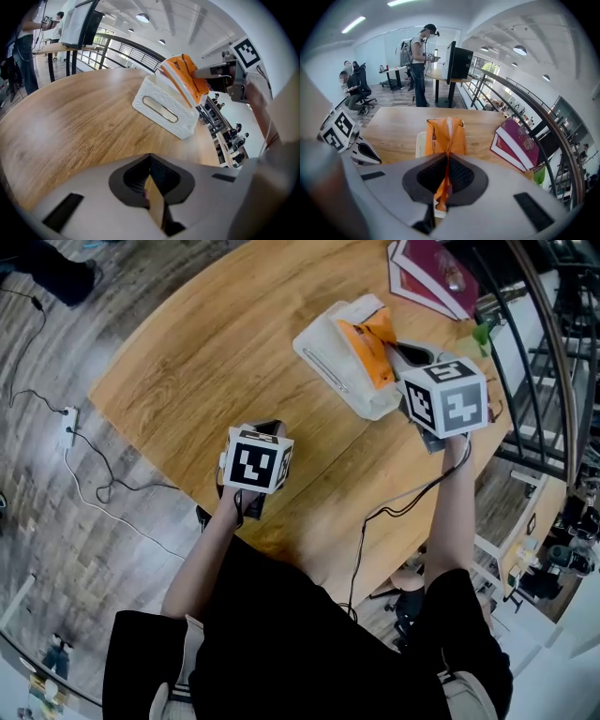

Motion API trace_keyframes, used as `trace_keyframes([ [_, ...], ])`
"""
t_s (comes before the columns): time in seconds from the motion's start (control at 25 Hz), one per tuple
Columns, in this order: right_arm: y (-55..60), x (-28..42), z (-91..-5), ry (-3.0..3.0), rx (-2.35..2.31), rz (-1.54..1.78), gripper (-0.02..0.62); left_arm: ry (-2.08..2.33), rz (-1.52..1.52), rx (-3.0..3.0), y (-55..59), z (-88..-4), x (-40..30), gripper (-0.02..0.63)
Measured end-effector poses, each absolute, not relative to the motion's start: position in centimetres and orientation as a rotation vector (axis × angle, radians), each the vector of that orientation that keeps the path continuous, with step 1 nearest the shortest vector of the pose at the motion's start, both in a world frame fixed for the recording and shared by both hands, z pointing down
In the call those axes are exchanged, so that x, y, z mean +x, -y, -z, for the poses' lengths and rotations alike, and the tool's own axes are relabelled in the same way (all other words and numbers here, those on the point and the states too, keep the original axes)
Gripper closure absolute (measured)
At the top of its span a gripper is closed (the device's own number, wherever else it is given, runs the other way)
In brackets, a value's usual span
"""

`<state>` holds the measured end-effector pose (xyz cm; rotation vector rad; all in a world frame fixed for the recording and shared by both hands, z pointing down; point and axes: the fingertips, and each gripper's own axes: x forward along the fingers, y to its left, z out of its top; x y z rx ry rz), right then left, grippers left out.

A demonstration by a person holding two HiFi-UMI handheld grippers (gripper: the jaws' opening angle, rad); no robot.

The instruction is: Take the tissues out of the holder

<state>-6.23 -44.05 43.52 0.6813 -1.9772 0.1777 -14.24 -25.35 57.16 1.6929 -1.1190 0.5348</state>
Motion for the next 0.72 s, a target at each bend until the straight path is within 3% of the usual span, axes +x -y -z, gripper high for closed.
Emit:
trace_keyframes([
  [0.72, 41.6, 5.9, -39.8, 1.942, 0.942, -0.296, 0.583, 1.041, -0.607, 1.784, 24.2, -55.0, -9.2, 0.595],
])
